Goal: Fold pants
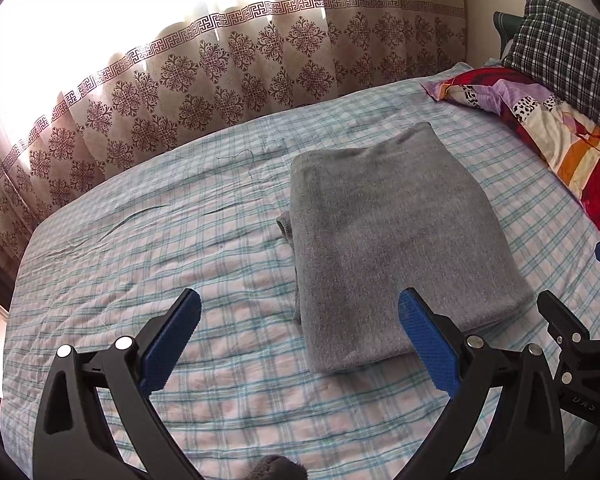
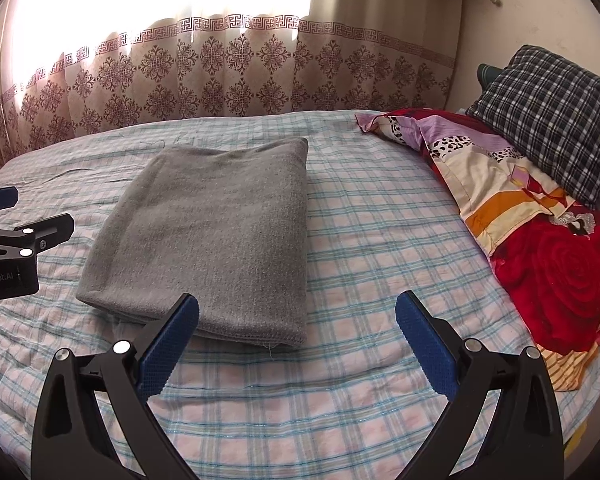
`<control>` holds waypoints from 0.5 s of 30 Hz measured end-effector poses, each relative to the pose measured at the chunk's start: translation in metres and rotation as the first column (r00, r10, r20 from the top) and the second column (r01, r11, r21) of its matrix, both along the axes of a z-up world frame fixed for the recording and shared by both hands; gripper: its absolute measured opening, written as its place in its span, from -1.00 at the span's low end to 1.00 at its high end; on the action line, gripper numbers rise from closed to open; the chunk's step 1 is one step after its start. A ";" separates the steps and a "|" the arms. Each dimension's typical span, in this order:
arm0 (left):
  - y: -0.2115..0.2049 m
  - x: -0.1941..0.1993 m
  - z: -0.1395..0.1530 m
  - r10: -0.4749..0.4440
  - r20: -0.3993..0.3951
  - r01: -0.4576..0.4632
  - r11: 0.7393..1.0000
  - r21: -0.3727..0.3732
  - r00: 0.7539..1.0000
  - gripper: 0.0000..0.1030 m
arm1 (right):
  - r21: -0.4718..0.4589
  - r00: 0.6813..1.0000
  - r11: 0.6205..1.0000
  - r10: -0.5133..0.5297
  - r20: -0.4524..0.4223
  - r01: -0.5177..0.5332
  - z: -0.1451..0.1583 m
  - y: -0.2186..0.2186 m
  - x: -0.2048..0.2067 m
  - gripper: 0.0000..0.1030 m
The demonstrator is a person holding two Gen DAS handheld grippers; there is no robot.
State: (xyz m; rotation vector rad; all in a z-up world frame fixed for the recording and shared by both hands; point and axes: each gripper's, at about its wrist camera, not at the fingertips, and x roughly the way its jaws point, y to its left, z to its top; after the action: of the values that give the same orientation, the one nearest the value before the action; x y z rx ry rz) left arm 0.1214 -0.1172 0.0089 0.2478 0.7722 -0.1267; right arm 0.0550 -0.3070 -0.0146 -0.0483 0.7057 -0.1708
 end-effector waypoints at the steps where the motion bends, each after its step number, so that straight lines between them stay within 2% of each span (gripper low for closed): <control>1: 0.000 0.000 -0.001 -0.001 -0.003 0.001 1.000 0.000 1.000 0.95 | 0.000 1.000 1.000 0.000 0.000 0.000 0.000 0.000 0.000 0.90; 15: -0.003 0.006 -0.008 -0.015 -0.023 0.015 1.000 0.023 1.000 0.95 | 0.001 1.000 1.000 -0.007 -0.008 0.007 -0.002 -0.002 0.002 0.90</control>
State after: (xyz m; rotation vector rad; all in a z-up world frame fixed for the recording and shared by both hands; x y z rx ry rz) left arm 0.1271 -0.1206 0.0008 0.2743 0.7954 -0.1353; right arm 0.0574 -0.3095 -0.0168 -0.0456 0.7144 -0.1766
